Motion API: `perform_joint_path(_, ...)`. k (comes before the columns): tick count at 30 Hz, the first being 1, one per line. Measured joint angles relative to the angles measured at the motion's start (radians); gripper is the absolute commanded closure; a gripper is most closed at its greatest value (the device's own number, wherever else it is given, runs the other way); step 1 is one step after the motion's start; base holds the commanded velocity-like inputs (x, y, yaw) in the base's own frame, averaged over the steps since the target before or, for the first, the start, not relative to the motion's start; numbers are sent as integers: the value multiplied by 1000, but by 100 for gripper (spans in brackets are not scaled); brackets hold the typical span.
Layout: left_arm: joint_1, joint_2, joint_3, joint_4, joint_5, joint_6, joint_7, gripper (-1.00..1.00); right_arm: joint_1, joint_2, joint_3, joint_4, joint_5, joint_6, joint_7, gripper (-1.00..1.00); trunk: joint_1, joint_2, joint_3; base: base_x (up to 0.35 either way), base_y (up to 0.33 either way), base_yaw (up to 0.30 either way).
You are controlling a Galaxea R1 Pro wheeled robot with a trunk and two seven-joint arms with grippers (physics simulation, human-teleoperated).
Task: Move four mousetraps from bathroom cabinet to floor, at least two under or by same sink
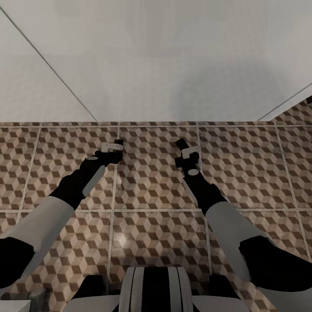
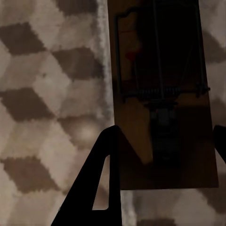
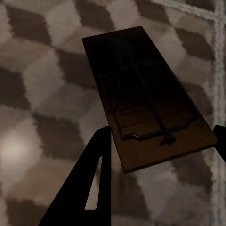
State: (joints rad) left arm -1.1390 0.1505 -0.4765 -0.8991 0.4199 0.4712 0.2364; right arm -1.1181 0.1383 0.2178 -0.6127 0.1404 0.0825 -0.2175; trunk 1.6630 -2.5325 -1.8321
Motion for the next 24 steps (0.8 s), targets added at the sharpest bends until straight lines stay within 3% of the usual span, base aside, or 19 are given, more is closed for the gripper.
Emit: perform_joint_path(24, 0, 0, 0, -5, 0, 0, 2, 100, 0, 0, -1, -2, 1, 0, 0, 100, 0, 0, 0, 10, 0, 0)
